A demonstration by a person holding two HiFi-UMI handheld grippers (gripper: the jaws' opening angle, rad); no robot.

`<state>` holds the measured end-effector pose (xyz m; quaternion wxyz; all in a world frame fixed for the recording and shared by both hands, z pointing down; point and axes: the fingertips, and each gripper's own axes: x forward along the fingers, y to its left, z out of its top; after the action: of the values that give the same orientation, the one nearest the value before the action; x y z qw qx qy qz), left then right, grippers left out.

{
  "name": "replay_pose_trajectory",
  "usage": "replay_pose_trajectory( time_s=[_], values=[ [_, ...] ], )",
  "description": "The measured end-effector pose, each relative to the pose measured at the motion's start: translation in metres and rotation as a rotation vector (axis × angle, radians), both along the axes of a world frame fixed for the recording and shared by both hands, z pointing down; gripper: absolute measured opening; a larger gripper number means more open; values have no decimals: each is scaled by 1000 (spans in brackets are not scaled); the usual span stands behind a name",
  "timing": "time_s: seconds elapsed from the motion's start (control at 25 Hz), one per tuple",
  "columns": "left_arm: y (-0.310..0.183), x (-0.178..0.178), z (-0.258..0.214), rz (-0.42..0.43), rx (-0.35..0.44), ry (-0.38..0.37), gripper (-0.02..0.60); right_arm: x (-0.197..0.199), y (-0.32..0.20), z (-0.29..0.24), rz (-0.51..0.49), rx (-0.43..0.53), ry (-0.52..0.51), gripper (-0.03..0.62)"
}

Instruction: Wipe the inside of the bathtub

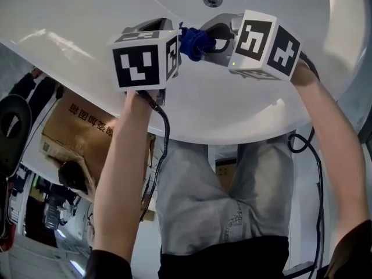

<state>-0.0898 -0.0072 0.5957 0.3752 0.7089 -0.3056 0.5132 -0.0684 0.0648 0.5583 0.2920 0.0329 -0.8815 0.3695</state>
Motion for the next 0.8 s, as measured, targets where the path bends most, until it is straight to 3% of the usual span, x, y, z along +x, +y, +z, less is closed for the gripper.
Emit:
replay_pose_trajectory(
  time_s=[0.24,0.56,0.8],
  values=[
    [7,-3,7,6,-33,12,5,5,-30,53,54,11,115,129],
    [11,-14,15,39,-52,6,5,22,-32,133,-27,38,286,129],
    [13,-13,33,15,-80,20,5,33,-20,185,90,-41,365,129]
  ],
)
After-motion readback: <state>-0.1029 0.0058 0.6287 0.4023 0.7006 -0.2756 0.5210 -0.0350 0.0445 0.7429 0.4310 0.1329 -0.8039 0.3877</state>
